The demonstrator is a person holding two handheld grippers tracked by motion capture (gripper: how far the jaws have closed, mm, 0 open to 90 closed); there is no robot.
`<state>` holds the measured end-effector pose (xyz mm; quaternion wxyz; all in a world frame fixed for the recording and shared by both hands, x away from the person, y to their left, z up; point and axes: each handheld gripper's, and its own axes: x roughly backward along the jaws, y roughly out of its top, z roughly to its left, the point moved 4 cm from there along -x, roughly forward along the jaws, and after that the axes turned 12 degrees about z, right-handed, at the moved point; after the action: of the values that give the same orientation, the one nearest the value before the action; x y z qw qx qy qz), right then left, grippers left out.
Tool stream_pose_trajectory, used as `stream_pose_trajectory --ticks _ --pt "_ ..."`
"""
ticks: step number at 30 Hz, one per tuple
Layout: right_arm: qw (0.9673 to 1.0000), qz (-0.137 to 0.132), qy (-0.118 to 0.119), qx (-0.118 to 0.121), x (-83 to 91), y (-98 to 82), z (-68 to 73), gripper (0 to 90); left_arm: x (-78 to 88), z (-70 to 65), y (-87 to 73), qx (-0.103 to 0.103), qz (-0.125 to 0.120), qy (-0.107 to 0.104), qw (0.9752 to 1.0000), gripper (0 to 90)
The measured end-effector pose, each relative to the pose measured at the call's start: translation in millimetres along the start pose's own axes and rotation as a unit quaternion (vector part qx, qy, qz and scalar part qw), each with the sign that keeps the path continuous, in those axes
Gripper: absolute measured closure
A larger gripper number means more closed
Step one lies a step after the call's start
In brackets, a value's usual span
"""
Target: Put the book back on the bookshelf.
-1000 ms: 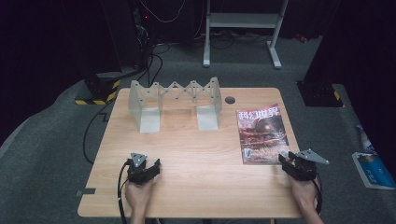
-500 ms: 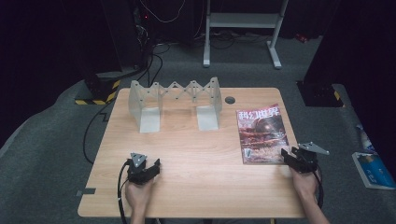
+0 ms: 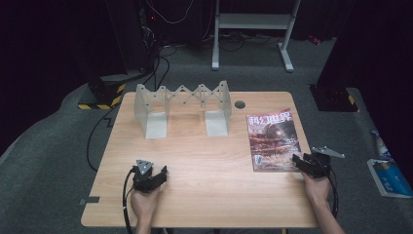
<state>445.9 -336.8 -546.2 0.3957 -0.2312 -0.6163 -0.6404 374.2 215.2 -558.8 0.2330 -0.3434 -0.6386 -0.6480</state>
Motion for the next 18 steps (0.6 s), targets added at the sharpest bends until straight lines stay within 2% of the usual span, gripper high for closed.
stream_pose_trajectory --ticks 4,7,15,18 --pt "1.0000 -0.001 0.004 0.008 -2.8 0.5 3.4 47.7 0.1 0.2 0.0 -0.001 0.000 0.000 1.0000 36.3" --pt "1.0000 -0.001 0.005 0.002 -2.9 -0.3 3.7 47.9 0.1 0.2 0.0 0.000 0.001 -0.001 1.0000 36.3" --pt "0.9997 -0.007 0.000 0.024 -2.9 -3.8 13.8 47.3 2.0 -0.6 -1.7 0.003 0.000 -0.012 0.9999 36.3" --pt "0.9994 -0.008 -0.001 0.033 -2.8 -5.0 17.7 47.2 2.1 -0.5 -1.7 0.002 0.000 -0.011 0.9999 36.4"
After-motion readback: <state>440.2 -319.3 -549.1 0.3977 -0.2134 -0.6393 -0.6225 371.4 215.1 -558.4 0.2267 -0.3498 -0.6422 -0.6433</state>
